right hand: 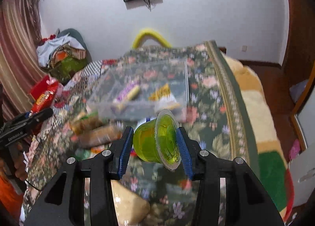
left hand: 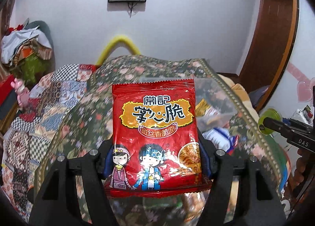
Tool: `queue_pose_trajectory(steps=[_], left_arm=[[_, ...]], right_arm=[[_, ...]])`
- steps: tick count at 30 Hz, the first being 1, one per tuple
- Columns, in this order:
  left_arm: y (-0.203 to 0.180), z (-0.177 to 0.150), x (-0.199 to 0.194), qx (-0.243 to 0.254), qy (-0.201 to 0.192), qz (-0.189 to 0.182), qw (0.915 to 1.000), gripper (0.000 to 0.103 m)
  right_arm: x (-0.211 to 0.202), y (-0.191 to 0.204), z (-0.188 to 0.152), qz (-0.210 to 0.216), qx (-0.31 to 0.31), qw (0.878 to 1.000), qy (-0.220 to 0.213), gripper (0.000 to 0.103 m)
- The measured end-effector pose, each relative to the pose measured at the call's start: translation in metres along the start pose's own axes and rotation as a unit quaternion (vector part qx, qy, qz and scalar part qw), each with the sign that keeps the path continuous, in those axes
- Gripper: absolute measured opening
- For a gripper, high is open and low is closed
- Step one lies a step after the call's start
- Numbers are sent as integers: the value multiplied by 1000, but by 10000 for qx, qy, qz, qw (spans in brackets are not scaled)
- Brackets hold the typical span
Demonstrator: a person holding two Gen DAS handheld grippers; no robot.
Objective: Organize snacks
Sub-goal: 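Lower the red bag and jelly cup into the clear box, release both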
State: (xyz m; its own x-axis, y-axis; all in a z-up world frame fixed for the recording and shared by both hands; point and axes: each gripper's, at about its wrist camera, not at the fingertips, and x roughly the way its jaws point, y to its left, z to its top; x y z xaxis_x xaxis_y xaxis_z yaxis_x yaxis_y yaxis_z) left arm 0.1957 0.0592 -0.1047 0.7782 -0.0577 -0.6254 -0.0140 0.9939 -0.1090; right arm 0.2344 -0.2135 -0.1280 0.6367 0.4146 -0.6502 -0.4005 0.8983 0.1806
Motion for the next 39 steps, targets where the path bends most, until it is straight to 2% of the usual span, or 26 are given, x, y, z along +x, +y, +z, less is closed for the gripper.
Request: queue_pose_trajectory(steps=[6, 13, 21, 26, 32, 39], left_arm=[[-17, 30, 18, 247, -103, -7, 9996, 67], [-19, 54, 53, 170, -8, -157, 9997, 67], [-14, 62, 122, -23, 564, -277, 9980, 67], [-10, 63, 153, 67, 911, -231, 9956, 67], [-8, 62, 180, 89, 1189, -276, 9925, 67], [-10, 57, 190, 146, 1344, -202, 9906, 68]], right_arm=[[7, 6, 28, -18, -152, 9995, -285, 42], [32, 8, 49, 9, -274, 9992, -293, 42], [89, 18, 57, 96, -323, 9994, 108, 42], [126, 16, 55, 158, -278, 9983, 487, 42], [152, 17, 54, 148, -386, 9956, 836, 42], [166, 15, 49, 131, -374, 9935, 1072, 42]])
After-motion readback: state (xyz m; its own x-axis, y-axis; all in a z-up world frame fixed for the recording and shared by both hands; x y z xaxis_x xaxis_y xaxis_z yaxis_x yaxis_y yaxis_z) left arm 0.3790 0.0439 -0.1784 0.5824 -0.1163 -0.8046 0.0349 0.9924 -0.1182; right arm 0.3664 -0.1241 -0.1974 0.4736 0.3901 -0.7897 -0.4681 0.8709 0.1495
